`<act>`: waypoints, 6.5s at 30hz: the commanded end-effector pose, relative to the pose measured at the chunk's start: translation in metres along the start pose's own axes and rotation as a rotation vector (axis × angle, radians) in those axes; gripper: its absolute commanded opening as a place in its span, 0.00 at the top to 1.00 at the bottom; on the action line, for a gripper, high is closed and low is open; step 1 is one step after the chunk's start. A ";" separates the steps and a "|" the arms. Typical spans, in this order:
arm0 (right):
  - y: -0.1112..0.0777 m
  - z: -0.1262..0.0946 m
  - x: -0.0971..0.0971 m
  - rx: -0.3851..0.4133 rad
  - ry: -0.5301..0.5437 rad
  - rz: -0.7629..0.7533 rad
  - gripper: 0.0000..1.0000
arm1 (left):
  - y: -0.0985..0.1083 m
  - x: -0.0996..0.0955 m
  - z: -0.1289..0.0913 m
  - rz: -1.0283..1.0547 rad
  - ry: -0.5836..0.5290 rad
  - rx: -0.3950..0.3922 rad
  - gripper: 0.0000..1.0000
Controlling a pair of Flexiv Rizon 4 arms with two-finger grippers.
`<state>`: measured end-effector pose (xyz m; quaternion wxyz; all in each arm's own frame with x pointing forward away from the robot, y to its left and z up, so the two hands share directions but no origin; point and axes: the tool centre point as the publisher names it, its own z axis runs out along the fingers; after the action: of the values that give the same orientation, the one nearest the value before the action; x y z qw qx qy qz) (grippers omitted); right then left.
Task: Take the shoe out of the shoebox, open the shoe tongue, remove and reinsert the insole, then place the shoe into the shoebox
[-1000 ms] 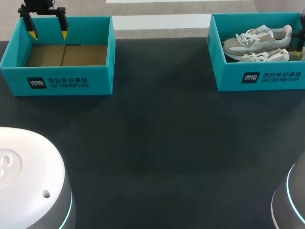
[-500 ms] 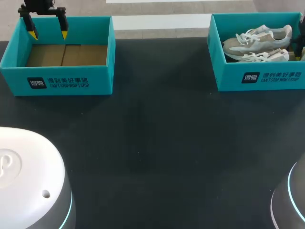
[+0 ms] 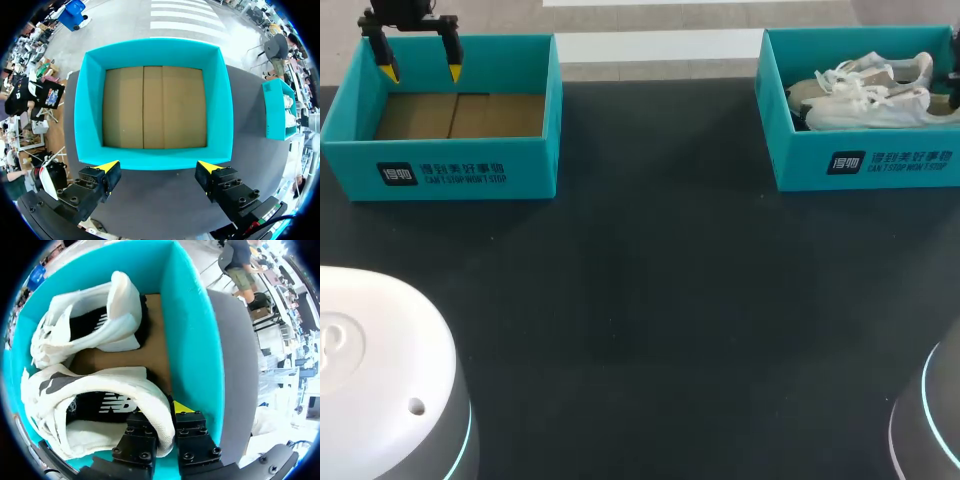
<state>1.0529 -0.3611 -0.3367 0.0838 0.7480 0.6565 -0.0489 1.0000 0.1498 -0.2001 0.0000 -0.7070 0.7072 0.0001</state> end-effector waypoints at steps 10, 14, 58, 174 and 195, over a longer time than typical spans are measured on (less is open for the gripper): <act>-0.030 -0.147 -0.005 -0.031 -0.066 -0.063 1.00 | 0.000 0.000 0.000 0.000 0.000 0.000 0.00; -0.038 -0.172 0.004 -0.041 -0.068 -0.053 1.00 | 0.000 0.000 0.000 0.000 0.000 0.000 0.00; -0.240 -0.242 0.193 -0.063 -0.076 -0.028 1.00 | 0.000 0.000 0.000 0.000 0.000 0.000 0.00; -0.390 -0.165 0.380 -0.131 0.112 -0.586 0.00 | 0.000 0.000 0.000 0.000 0.000 0.000 0.00; -0.407 -0.175 0.412 -0.407 0.130 -1.638 0.00 | 0.000 0.000 0.000 0.000 0.000 0.000 0.00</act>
<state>0.6990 0.1302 -0.2629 0.1149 0.2272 0.9656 0.0524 1.0000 0.1499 -0.2000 0.0001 -0.7071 0.7072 0.0001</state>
